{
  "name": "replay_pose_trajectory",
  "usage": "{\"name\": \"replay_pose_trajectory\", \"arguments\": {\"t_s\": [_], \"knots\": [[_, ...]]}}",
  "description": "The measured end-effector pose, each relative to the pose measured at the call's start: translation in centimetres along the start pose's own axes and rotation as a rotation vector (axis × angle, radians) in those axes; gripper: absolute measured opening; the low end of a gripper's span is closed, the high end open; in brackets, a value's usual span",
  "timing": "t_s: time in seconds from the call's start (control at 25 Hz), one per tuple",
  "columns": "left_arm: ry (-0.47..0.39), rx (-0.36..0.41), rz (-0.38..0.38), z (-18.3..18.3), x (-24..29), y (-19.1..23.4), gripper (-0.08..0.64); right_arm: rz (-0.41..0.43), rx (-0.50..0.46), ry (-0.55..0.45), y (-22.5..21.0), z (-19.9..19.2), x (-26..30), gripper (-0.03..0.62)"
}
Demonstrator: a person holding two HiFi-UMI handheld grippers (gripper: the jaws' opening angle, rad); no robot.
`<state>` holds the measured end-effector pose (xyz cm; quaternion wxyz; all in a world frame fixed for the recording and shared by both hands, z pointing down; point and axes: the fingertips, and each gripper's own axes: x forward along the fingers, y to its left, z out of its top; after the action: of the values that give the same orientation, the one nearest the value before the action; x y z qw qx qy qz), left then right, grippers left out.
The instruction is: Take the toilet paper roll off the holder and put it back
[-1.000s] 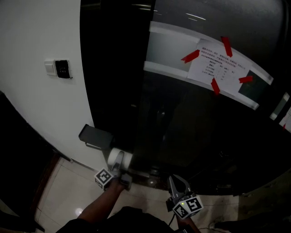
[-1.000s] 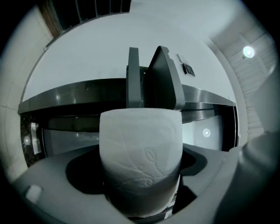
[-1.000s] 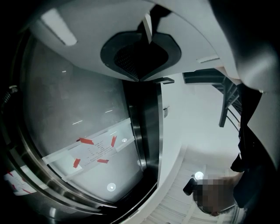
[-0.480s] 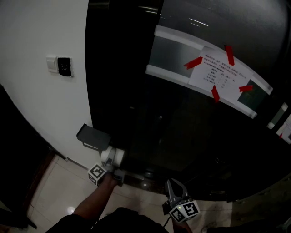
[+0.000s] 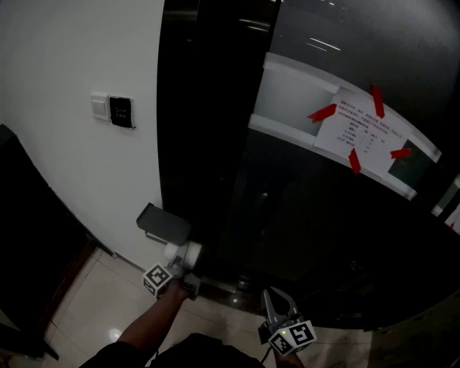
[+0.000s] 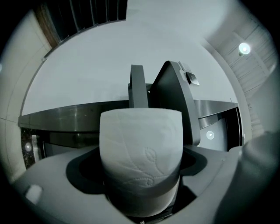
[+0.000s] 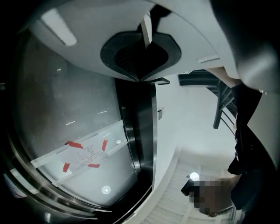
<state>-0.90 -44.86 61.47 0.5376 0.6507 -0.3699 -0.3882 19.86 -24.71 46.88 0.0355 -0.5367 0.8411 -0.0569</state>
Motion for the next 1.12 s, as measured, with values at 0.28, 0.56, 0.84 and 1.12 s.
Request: {"name": "replay_pose_trajectory", "arguments": {"t_s": [0.28, 0.56, 0.84, 1.12], "knots": [[0.025, 0.001, -0.023, 2.0, 0.0, -0.1, 0.474, -0.009, 0.011, -0.006, 0.3, -0.2, 0.8, 0.014], [0.038, -0.039, -0.066, 3.8, -0.1, -0.2, 0.474, 0.01, 0.008, -0.008, 1.4, -0.1, 1.6, 0.014], [0.025, -0.095, -0.087, 4.8, -0.1, -0.4, 0.474, 0.003, 0.02, -0.019, 1.7, 0.1, 1.6, 0.014], [0.009, -0.029, -0.07, 7.3, -0.6, 0.7, 0.474, 0.004, 0.051, -0.027, 1.8, -0.1, 1.8, 0.014]]}}
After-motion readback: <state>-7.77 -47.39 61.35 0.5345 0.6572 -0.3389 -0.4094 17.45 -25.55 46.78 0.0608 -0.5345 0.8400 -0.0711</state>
